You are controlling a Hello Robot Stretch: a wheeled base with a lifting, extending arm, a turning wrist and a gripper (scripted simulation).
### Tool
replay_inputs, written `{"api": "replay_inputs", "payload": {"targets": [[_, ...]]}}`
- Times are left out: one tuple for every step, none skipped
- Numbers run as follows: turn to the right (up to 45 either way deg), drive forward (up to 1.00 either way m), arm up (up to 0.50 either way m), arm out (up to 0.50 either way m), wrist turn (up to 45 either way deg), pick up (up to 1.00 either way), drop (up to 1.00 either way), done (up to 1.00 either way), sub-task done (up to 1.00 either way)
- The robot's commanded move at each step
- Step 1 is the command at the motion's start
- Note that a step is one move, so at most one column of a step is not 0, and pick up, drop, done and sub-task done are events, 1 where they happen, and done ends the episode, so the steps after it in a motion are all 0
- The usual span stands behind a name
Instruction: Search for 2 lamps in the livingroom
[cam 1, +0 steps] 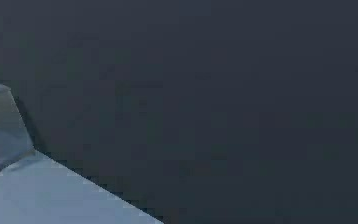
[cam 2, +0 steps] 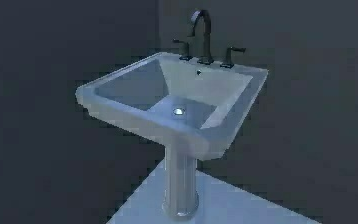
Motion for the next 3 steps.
{"api": "replay_inputs", "payload": {"targets": [[-45.0,0.00,0.00,0.00,0.0,0.00,0.00,0.00,0.00],[-45.0,0.00,0.00,0.00,0.0,0.00,0.00,0.00,0.00],[-45.0,0.00,0.00,0.00,0.0,0.00,0.00,0.00,0.00]]}}
